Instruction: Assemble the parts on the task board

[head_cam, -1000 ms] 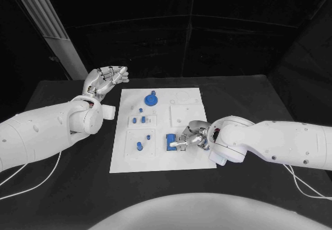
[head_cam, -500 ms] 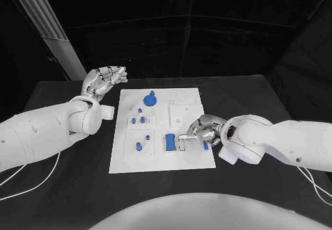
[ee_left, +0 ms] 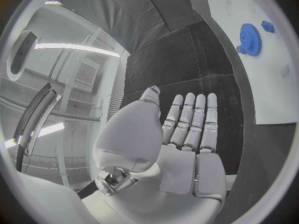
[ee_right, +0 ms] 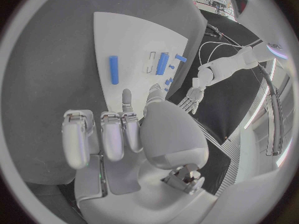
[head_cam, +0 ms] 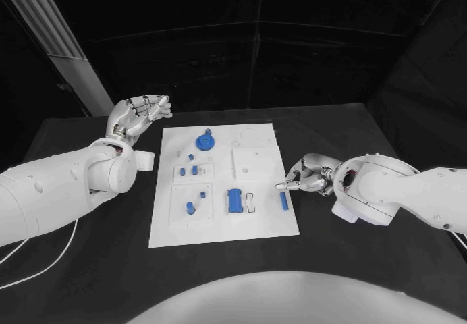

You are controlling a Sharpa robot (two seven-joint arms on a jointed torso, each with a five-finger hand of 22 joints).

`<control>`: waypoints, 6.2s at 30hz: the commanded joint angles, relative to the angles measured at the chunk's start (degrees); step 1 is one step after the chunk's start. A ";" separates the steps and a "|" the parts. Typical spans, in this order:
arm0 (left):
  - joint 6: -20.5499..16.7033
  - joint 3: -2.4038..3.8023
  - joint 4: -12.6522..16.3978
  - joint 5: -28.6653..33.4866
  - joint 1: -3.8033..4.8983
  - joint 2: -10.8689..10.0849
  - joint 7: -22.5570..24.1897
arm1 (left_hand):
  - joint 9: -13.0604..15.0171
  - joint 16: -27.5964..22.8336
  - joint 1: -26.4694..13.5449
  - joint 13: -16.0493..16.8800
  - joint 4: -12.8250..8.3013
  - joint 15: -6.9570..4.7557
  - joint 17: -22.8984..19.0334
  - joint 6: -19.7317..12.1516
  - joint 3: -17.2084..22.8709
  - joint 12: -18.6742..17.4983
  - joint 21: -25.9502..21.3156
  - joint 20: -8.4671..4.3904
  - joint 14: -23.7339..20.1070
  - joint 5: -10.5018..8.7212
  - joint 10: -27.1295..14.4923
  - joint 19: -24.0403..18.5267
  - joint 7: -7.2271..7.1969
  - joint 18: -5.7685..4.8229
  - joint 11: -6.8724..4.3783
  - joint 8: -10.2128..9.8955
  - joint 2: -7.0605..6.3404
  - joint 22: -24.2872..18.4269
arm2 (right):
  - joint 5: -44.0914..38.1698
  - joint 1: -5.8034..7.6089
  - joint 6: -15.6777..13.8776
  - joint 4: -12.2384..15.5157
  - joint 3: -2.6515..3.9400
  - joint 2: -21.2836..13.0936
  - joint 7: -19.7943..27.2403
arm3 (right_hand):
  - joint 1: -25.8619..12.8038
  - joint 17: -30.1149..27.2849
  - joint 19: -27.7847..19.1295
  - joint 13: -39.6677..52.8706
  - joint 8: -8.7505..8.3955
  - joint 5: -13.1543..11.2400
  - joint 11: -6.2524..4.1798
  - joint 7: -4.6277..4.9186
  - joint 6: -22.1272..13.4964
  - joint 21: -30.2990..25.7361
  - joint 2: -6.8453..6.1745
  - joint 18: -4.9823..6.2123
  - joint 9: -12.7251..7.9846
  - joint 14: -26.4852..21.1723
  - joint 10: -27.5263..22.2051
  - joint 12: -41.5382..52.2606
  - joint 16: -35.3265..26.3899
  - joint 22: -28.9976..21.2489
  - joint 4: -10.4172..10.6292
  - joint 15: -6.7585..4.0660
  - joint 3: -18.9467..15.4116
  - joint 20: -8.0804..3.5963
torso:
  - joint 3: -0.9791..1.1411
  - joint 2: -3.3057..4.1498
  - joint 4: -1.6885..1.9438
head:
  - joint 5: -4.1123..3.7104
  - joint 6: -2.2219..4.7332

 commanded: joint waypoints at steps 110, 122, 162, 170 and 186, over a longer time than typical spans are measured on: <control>1.12 0.03 0.50 -0.05 -0.04 -0.69 7.06 | -0.04 0.56 -0.10 -0.05 0.05 0.01 -0.54 -0.19 -0.51 0.67 -0.22 0.02 -0.39 0.24 -0.30 0.14 2.64 0.09 0.03 0.75 0.79 -0.11 | -12.80 -1.32 6.89 -1.65 -0.02 6.60 -3.85 | 11.04 15.10 5.92 15.08 -16.05 2.87 0.46 0.37 10.91 0.18 0.89 -0.42 -22.98 6.06 5.96 0.14 0.14 15.10 -12.36 1.29 16.73 1.79 | -0.01 0.04 0.10 | 0.36 -0.01; 1.16 0.03 0.36 -0.05 -0.06 -0.56 7.01 | -0.04 0.56 -0.10 -0.05 0.05 0.01 -0.54 -0.19 -0.51 0.67 -0.22 0.02 -0.39 0.24 -0.30 0.14 2.64 0.09 0.03 0.75 0.79 -0.11 | -9.96 -1.29 2.16 -0.56 0.00 5.92 -0.23 | 10.94 15.10 5.92 15.08 -16.48 3.18 0.34 0.27 13.08 0.18 0.53 -0.42 -23.93 6.06 5.96 0.14 0.14 15.10 -13.14 1.19 18.35 1.69 | -0.03 0.07 0.05 | 0.39 -0.01; 1.26 0.03 0.02 -0.05 -0.08 -0.11 6.85 | -0.02 0.69 -0.11 -0.04 0.05 0.00 -0.71 -0.12 -0.58 0.84 -0.24 0.02 -0.45 0.25 -0.26 0.12 2.60 0.09 0.00 0.89 0.87 -0.13 | 13.65 -0.91 8.83 -5.43 0.05 10.10 4.65 | 5.36 15.10 5.92 15.08 -18.81 2.21 0.89 0.89 14.77 0.18 0.24 -0.42 -26.37 6.06 5.96 0.14 0.14 15.10 -9.65 1.53 17.88 1.97 | -0.01 0.04 0.05 | 0.52 -0.01; 1.27 0.03 0.02 -0.05 -0.08 -0.16 6.84 | -0.02 0.74 -0.10 -0.05 0.05 0.00 -0.78 -0.11 -0.62 0.90 -0.24 0.02 -0.48 0.25 -0.26 0.11 2.59 0.09 -0.02 0.94 0.89 -0.13 | 13.65 -0.91 9.19 -5.84 0.04 10.46 2.98 | 5.01 15.10 5.92 15.08 -18.91 1.86 0.90 0.89 14.85 0.18 0.19 -0.42 -26.49 6.06 5.96 0.14 0.14 15.10 -9.40 1.54 17.73 1.99 | 0.00 0.04 0.00 | 0.55 -0.01; 1.31 0.03 0.03 -0.05 -0.09 -0.18 6.82 | -0.02 0.74 -0.10 -0.05 0.05 0.00 -0.78 -0.11 -0.62 0.90 -0.24 0.02 -0.48 0.25 -0.26 0.11 2.59 0.09 -0.02 0.94 0.89 -0.13 | 13.19 -0.91 8.36 -6.23 0.04 11.00 2.45 | 4.75 15.10 5.92 15.08 -18.88 1.55 0.85 0.80 15.21 0.18 0.23 -0.42 -26.55 6.06 5.96 0.14 0.14 15.10 -9.20 1.53 17.64 1.99 | 0.01 0.07 0.08 | 0.43 -0.01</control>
